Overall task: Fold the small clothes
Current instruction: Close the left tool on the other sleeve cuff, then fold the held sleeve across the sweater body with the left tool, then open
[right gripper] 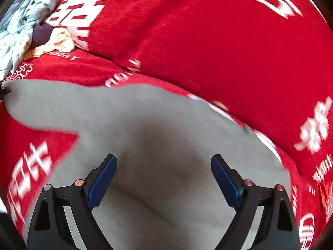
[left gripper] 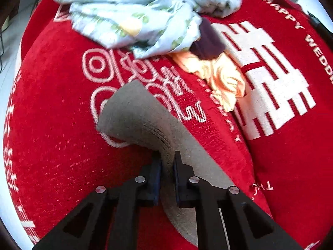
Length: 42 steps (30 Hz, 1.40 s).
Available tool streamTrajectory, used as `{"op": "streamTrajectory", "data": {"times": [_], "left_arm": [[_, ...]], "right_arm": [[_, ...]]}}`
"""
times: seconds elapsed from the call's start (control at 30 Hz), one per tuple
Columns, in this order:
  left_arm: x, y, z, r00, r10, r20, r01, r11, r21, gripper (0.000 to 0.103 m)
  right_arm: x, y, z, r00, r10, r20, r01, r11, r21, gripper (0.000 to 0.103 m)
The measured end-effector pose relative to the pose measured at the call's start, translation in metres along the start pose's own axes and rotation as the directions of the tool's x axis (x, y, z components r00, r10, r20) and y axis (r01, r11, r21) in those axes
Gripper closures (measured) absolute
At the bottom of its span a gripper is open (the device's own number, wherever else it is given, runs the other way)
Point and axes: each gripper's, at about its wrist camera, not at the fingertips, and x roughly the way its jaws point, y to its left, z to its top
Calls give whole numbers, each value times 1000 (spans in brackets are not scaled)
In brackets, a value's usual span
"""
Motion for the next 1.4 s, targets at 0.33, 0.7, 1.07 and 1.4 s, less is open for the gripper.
{"op": "streamTrajectory", "data": {"times": [0.33, 0.7, 1.07, 1.4], "left_arm": [[-12, -6, 7, 999, 27, 38, -29, 998, 49, 91], [-27, -65, -14, 997, 51, 58, -63, 974, 219, 92], [-32, -159, -79, 998, 50, -22, -35, 888, 458, 92], [-48, -230, -145, 999, 40, -30, -14, 798, 602, 92]], "right_arm": [[48, 98, 37, 983, 152, -104, -160, 984, -74, 11], [-4, 17, -6, 999, 48, -25, -49, 998, -42, 11], [-14, -67, -35, 999, 42, -34, -38, 993, 108, 11], [-12, -133, -67, 998, 56, -41, -45, 971, 235, 11]]}}
